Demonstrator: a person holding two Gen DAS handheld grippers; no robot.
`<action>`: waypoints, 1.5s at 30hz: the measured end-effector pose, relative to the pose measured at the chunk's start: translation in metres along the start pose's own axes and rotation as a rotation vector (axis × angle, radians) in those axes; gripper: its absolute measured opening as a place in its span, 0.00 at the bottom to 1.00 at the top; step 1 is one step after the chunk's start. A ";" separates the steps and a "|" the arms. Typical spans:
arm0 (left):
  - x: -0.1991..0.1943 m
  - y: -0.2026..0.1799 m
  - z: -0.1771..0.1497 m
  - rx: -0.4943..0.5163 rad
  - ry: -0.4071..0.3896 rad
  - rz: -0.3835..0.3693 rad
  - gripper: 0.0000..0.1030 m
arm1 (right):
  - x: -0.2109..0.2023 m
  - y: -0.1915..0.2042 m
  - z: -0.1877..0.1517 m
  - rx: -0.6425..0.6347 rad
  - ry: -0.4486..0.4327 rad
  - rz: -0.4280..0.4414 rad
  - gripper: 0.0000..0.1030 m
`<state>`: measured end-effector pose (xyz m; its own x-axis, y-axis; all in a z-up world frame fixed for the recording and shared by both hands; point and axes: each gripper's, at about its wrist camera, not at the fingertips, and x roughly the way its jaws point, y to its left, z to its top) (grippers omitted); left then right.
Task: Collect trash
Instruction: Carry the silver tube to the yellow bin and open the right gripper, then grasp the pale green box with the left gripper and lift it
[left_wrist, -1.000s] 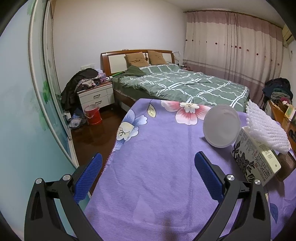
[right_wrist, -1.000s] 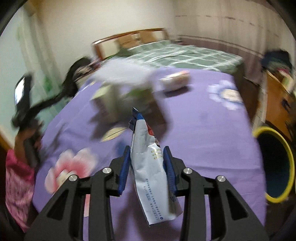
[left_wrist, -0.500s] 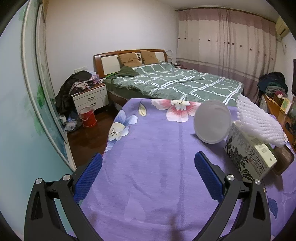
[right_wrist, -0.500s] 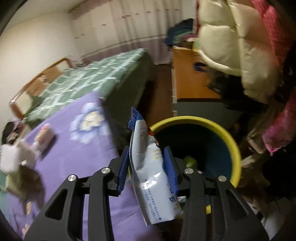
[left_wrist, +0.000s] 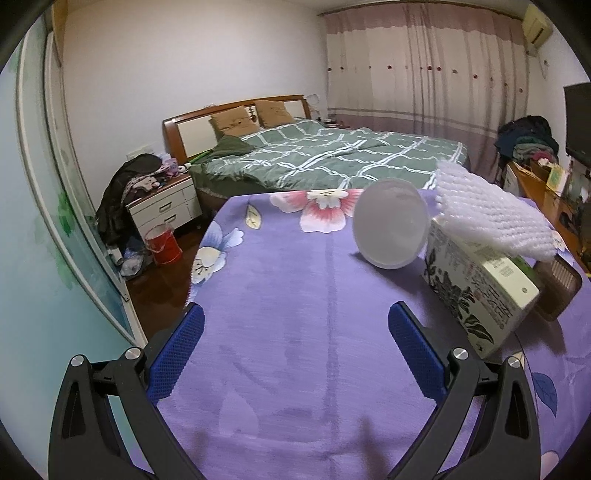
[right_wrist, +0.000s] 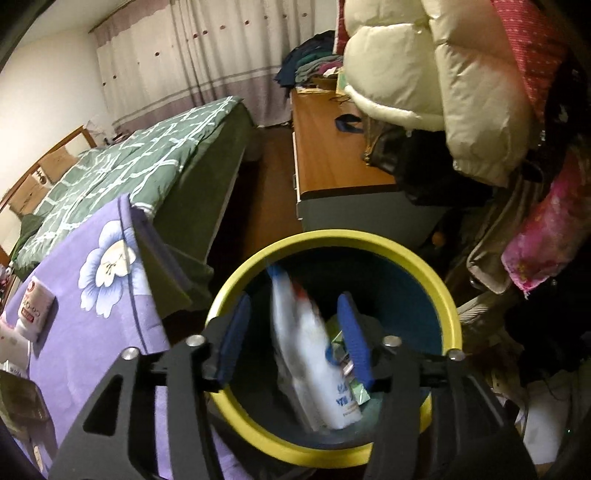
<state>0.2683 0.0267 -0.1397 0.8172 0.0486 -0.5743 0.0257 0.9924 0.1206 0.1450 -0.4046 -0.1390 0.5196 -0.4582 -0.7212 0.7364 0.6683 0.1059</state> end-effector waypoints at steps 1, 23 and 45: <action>-0.001 -0.002 0.000 0.005 -0.003 -0.012 0.95 | 0.001 -0.001 -0.001 0.001 0.000 -0.001 0.49; -0.001 -0.092 0.009 -0.009 0.185 -0.354 0.95 | -0.004 0.001 -0.001 0.015 -0.005 0.070 0.58; -0.009 -0.109 0.007 0.043 0.139 -0.316 0.30 | -0.004 0.008 -0.002 -0.002 -0.001 0.107 0.58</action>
<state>0.2623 -0.0827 -0.1415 0.6790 -0.2422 -0.6930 0.2912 0.9554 -0.0487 0.1480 -0.3957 -0.1369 0.5955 -0.3852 -0.7050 0.6761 0.7143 0.1808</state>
